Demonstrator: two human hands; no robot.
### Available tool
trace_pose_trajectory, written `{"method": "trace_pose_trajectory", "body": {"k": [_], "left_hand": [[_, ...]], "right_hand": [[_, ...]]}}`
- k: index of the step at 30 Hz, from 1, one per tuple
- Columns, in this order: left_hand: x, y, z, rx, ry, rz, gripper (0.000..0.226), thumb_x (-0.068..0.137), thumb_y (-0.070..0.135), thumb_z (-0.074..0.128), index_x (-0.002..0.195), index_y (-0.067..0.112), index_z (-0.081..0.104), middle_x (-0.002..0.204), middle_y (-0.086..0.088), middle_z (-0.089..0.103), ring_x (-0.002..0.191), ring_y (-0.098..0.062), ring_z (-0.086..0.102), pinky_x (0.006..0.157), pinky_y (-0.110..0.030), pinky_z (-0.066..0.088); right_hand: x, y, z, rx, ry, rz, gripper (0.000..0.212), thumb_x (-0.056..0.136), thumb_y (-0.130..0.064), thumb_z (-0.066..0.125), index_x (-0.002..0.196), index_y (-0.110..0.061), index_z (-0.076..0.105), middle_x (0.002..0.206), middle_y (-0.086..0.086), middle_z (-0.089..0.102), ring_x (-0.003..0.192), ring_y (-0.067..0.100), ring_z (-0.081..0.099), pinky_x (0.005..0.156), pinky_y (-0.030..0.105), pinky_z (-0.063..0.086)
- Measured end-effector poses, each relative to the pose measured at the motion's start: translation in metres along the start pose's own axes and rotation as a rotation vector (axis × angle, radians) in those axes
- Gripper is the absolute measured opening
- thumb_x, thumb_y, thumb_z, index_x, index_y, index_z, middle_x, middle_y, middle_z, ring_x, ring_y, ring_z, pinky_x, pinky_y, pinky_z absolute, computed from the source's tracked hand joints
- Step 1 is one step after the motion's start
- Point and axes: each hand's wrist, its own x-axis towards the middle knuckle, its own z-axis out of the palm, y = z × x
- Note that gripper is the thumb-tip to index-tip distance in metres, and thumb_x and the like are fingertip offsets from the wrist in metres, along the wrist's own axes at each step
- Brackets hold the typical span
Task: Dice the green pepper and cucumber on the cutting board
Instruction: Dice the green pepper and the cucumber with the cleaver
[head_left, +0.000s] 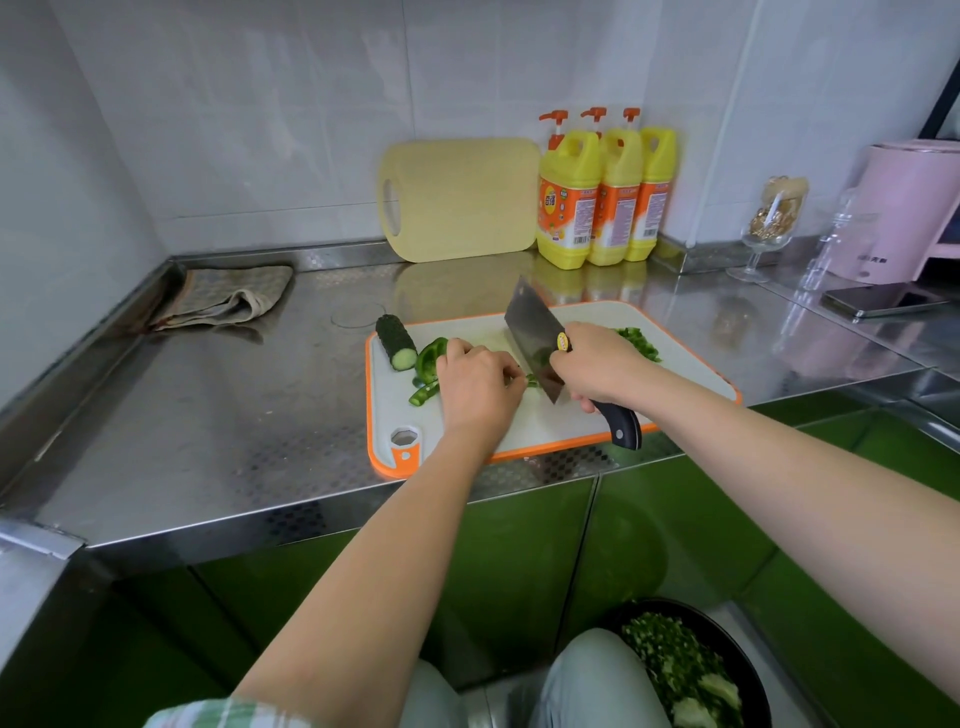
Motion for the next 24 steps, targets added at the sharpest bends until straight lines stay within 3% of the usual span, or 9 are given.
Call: {"method": "trace_pose_trajectory", "body": {"k": [6, 10, 15, 24], "left_hand": [[-0.001, 0.001, -0.002, 0.000, -0.006, 0.006, 0.016, 0.085, 0.033, 0.063, 0.089, 0.026, 0.076, 0.083, -0.002, 0.069, 0.098, -0.029, 0.042, 0.073, -0.035, 0.026], [-0.002, 0.000, -0.002, 0.006, -0.004, -0.002, 0.016, 0.086, 0.033, 0.062, 0.088, 0.027, 0.076, 0.082, -0.001, 0.068, 0.097, -0.029, 0.041, 0.072, -0.034, 0.025], [-0.001, 0.001, -0.003, -0.018, 0.006, -0.021, 0.014, 0.085, 0.031, 0.063, 0.085, 0.026, 0.076, 0.080, 0.001, 0.067, 0.098, -0.028, 0.042, 0.073, -0.033, 0.025], [0.000, -0.002, -0.001, -0.040, 0.113, -0.135, 0.020, 0.090, 0.027, 0.055, 0.086, 0.018, 0.072, 0.090, -0.007, 0.068, 0.101, -0.032, 0.042, 0.076, -0.036, 0.024]], "right_hand": [[0.001, -0.009, 0.005, -0.087, -0.111, 0.061, 0.019, 0.092, -0.005, 0.039, 0.103, 0.002, 0.052, 0.076, 0.020, 0.064, 0.047, 0.025, 0.054, 0.048, 0.025, 0.043], [0.009, 0.001, 0.012, -0.018, -0.045, 0.073, 0.014, 0.088, -0.003, 0.040, 0.089, 0.002, 0.053, 0.069, 0.019, 0.062, 0.057, 0.031, 0.058, 0.056, 0.030, 0.046], [0.011, 0.012, 0.010, 0.109, 0.050, 0.048, 0.017, 0.093, -0.010, 0.037, 0.077, -0.010, 0.038, 0.059, 0.014, 0.055, 0.056, 0.029, 0.054, 0.059, 0.033, 0.044], [-0.002, 0.002, 0.014, 0.140, -0.058, -0.015, 0.021, 0.091, -0.006, 0.037, 0.071, -0.005, 0.045, 0.061, 0.014, 0.057, 0.047, 0.026, 0.052, 0.048, 0.025, 0.042]]}}
